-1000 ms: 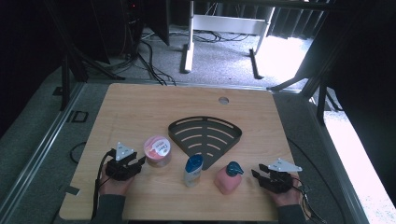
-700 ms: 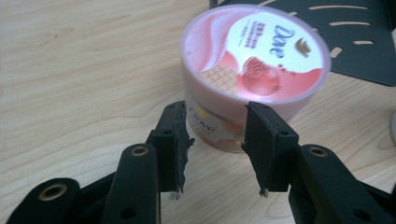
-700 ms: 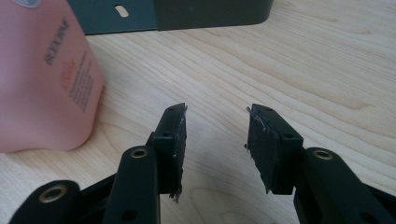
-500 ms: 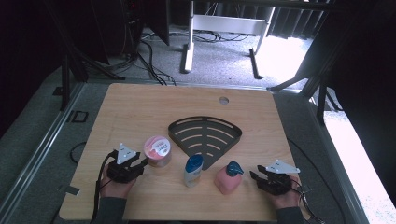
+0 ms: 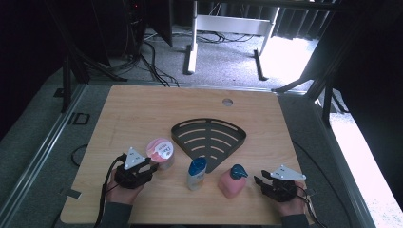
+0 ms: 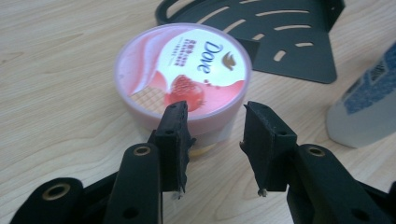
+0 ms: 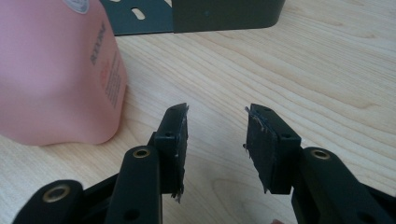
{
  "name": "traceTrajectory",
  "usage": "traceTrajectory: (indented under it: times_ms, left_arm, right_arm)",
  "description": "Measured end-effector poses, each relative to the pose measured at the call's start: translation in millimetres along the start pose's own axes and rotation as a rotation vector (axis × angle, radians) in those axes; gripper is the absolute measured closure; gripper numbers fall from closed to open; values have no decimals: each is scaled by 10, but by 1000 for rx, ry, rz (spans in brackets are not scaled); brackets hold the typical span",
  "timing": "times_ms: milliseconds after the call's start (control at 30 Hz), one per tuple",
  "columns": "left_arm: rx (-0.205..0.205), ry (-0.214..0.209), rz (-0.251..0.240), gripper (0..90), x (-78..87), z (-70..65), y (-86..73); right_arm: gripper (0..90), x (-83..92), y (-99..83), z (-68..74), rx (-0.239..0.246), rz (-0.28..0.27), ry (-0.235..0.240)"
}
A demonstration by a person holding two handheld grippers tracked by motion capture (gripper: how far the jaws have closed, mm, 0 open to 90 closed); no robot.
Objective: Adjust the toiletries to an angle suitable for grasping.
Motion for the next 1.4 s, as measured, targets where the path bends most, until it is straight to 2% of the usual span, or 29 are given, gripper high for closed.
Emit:
traceTrajectory:
  times_ms: [233, 667, 967, 1200, 1400]
  left_arm:
    - [-25, -35, 0, 619, -30, -113, 31]
    - [-72, -111, 5, 660, -147, -366, 88]
    - [-107, -161, 13, 654, -189, -523, 89]
    - [-148, -189, 19, 636, -190, -608, 82]
    - [-163, -215, 17, 624, -169, -656, 81]
  right_arm:
    - [592, 25, 3, 32, 6, -8, 5]
    - [680, 57, 11, 103, 11, -18, 37]
    - [692, 81, 6, 138, 18, -24, 47]
    - [699, 93, 5, 165, 24, -26, 53]
    - [701, 95, 10, 192, 29, -29, 61]
Point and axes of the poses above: each handheld gripper's, and its own axes: x roughly backward along the jaws, y roughly out of its top, z roughly to its left, the point moved 2 cm from there along -x, roughly forward along the jaws, and after that the axes turned 3 degrees about -y, right-handed, at the moved point
